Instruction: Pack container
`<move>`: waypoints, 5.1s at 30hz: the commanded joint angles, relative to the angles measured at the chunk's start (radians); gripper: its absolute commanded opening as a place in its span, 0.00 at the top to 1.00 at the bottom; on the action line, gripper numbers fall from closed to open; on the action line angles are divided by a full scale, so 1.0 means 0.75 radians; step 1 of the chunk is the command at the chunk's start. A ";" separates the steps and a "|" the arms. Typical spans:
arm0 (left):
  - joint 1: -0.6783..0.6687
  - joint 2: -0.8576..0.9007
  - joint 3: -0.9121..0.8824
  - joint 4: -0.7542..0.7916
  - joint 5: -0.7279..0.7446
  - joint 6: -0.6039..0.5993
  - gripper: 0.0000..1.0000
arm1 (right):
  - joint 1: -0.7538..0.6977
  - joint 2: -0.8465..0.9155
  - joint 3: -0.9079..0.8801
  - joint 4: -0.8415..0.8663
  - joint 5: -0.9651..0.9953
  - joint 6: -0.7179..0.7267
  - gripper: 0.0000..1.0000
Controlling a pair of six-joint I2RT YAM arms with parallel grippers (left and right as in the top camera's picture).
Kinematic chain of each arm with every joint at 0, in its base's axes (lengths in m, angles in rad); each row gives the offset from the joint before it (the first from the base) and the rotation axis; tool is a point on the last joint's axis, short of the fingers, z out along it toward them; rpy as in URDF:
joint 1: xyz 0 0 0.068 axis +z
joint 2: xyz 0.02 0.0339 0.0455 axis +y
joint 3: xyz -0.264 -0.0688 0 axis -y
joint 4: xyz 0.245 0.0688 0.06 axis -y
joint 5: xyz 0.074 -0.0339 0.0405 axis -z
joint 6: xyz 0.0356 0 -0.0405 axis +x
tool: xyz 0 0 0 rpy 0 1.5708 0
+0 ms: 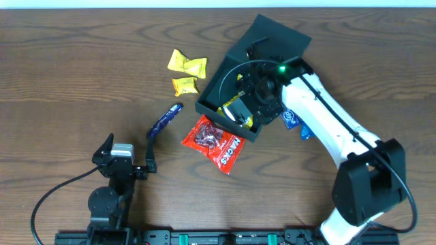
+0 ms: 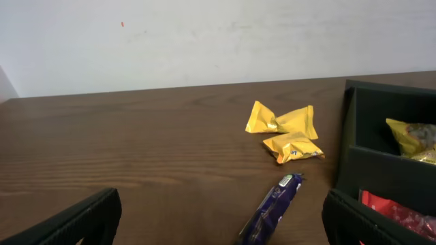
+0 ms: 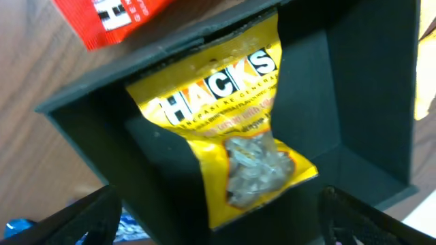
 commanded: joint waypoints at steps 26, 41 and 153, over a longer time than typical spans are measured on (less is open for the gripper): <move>-0.002 -0.003 -0.015 -0.062 0.002 -0.005 0.05 | -0.026 0.213 0.041 0.246 -0.044 -0.323 0.15; -0.002 -0.003 -0.015 -0.062 0.002 -0.005 0.05 | -0.017 0.287 0.041 0.202 -0.080 -0.253 0.31; -0.002 -0.003 -0.015 -0.062 0.002 -0.005 0.05 | 0.026 0.085 -0.069 0.196 0.277 4.270 0.99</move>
